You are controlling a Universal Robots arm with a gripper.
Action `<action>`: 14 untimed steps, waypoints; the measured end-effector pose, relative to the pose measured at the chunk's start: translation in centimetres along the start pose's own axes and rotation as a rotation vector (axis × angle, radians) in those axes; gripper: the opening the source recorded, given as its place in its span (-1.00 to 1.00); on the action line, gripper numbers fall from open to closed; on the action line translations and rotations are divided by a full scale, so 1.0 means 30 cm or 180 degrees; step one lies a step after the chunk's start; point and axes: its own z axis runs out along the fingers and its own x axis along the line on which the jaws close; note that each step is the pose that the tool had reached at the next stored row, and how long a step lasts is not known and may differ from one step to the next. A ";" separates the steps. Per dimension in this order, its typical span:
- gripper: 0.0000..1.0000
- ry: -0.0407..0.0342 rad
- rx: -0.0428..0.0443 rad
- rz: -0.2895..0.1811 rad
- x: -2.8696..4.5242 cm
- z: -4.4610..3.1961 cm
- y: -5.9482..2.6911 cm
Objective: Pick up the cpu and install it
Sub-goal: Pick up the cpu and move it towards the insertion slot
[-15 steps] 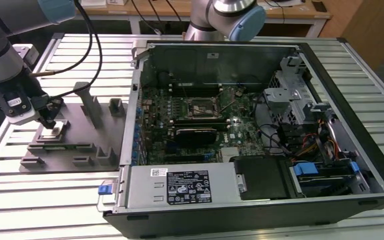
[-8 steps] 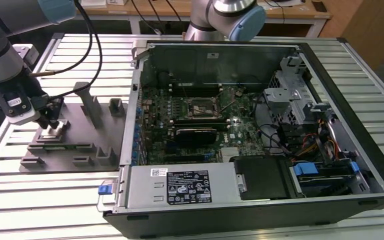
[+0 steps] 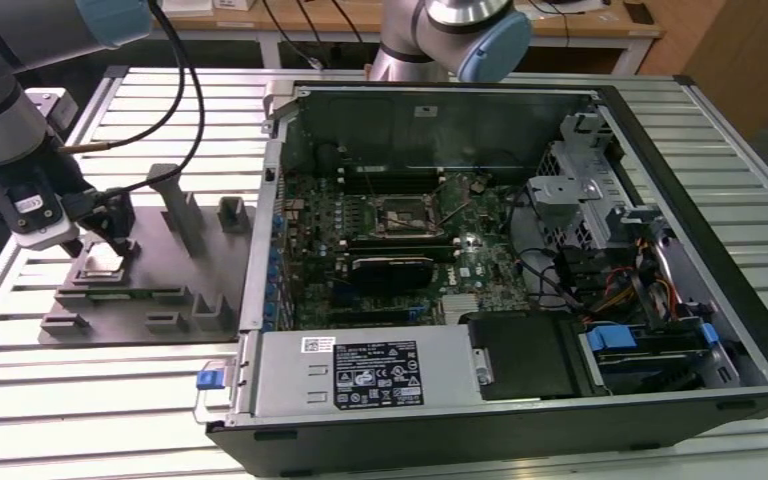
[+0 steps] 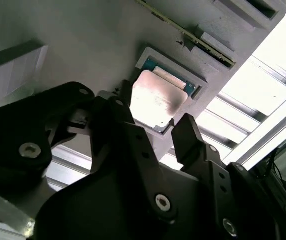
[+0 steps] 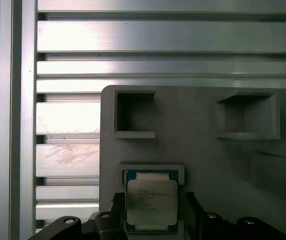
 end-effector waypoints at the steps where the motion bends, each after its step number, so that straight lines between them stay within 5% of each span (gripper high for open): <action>1: 0.17 0.0000 0.0000 0.0000 0.000 0.000 0.000; 2: 0.29 0.0000 0.0000 0.0000 0.000 0.000 0.000; 14: 0.29 0.0000 0.0018 -0.0001 0.001 0.030 -0.001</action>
